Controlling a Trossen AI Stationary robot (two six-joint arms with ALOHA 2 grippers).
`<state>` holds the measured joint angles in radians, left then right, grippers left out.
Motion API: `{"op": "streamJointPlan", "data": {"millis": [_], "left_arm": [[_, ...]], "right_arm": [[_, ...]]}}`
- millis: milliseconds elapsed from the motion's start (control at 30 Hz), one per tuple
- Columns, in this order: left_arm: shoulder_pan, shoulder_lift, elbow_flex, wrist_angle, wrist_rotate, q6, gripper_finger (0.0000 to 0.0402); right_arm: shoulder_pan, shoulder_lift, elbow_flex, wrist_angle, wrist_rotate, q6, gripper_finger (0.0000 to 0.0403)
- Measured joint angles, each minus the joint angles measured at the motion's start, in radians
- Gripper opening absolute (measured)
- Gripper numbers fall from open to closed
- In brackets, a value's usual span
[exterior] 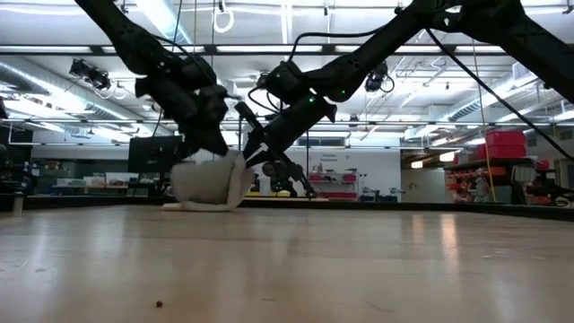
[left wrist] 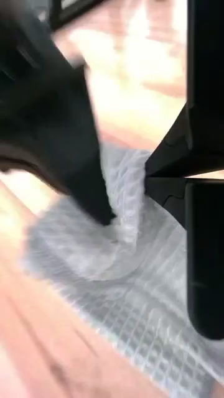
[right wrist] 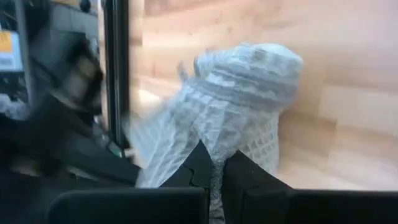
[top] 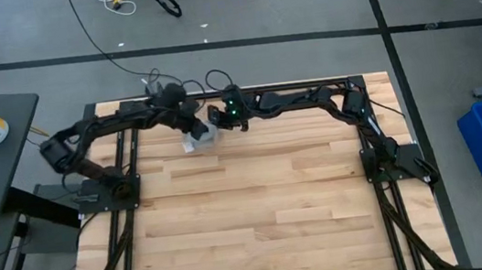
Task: Fold microfiber towels
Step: Fold the gray towel
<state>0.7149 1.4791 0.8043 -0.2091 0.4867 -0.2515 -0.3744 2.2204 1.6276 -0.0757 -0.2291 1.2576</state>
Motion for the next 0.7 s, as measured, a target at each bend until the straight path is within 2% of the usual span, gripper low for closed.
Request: {"op": "streamJointPlan", "data": {"millis": [233, 333, 700], "left_arm": [[0.049, -0.044, 0.002, -0.035, 0.042, 0.023, 0.0], [0.046, -0.043, 0.002, -0.054, 0.041, 0.042, 0.0], [0.046, -0.05, 0.001, -0.081, 0.044, 0.046, 0.0]], "right_arm": [[0.002, 0.002, -0.001, -0.041, -0.015, -0.042, 0.0012], [0.001, 0.001, -0.002, -0.095, -0.008, -0.063, 0.0012], [0.002, 0.002, -0.002, -0.1, -0.022, -0.094, 0.0012]]}}
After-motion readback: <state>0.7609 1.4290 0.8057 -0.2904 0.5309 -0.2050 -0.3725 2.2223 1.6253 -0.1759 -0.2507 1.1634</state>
